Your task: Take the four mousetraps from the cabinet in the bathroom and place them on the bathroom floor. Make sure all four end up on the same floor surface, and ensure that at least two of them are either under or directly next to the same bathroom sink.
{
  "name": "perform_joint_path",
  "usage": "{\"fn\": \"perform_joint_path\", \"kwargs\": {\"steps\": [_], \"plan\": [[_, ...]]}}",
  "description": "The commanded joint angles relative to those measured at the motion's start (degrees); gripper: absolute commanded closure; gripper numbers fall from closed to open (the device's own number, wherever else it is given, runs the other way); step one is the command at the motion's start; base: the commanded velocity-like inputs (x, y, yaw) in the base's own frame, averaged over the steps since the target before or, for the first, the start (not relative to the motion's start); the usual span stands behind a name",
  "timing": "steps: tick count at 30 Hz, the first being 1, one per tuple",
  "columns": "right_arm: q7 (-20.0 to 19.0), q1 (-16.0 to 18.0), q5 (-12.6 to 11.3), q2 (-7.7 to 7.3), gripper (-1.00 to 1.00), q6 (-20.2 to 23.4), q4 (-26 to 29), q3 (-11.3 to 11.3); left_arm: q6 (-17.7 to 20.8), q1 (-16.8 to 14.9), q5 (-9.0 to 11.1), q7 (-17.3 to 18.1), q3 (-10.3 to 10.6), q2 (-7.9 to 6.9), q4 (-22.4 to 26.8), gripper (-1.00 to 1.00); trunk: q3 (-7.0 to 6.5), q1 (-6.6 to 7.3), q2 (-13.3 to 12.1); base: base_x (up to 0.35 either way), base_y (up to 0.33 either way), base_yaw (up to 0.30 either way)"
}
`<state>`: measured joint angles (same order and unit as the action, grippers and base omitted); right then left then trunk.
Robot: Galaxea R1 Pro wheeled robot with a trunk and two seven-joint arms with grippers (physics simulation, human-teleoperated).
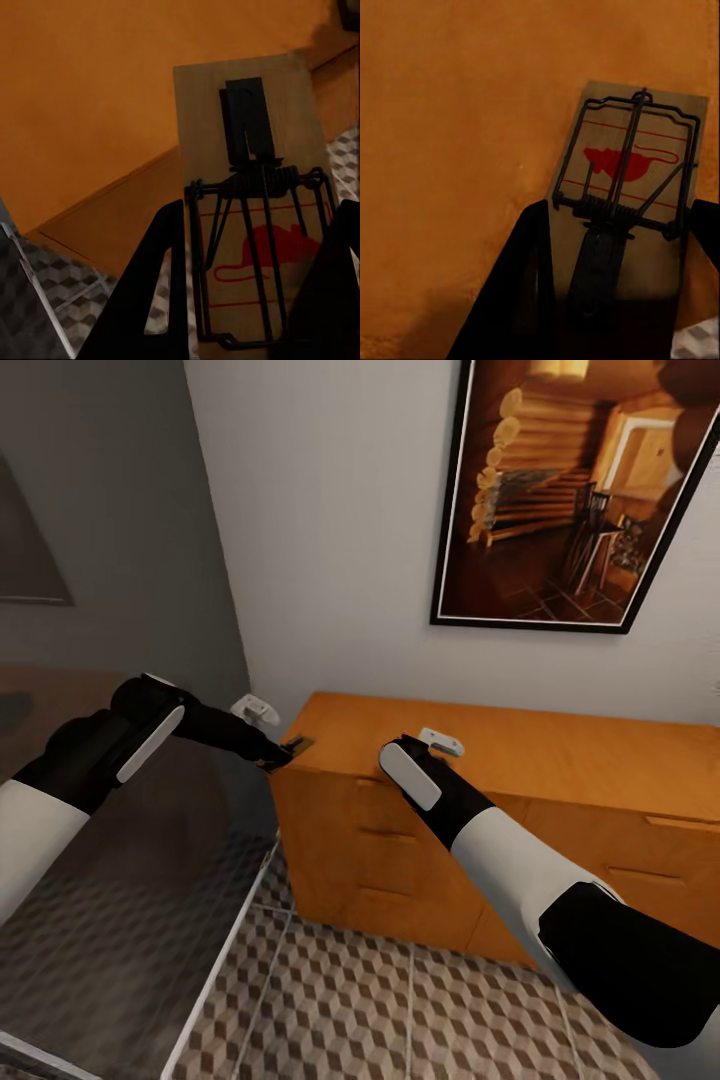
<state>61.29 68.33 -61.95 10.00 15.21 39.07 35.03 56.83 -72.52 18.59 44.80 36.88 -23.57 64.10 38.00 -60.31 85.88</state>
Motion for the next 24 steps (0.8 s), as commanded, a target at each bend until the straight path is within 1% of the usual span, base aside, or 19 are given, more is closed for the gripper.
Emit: {"fn": "perform_joint_path", "kwargs": {"steps": [1, 18, 22, 24], "plan": [[0.4, 0.0, -0.5, 0.0, 1.0, 0.7, 0.0, 0.1, 0.1, -0.1, 0.0, 0.0, 0.1, -0.07, 0.1, 1.0, 0.07, 0.03, 0.0, -0.337, 0.0, 0.0], [0.4, 0.0, -0.6, 0.0, 1.0, 0.7, -0.1, 0.1, 0.1, -0.1, 0.0, 0.0, 0.2, -0.05, 0.1, 1.0, 0.07, 0.03, 0.0, -0.337, 0.0, 0.0], [0.4, 0.0, -0.6, 0.0, 1.0, 0.7, -0.1, 0.1, 0.1, -0.1, 0.0, 0.0, 0.2, 0.21, 0.0, 1.0, 0.07, 0.03, 0.0, -0.333, 0.0, 0.0], [0.3, 0.0, -0.6, 0.0, 1.0, 0.7, -0.2, 0.1, 0.1, -0.1, 0.0, 0.0, 0.2, 0.39, 0.0, 1.0, 0.07, 0.03, 0.0, -0.196, 0.0, 0.0]]}}
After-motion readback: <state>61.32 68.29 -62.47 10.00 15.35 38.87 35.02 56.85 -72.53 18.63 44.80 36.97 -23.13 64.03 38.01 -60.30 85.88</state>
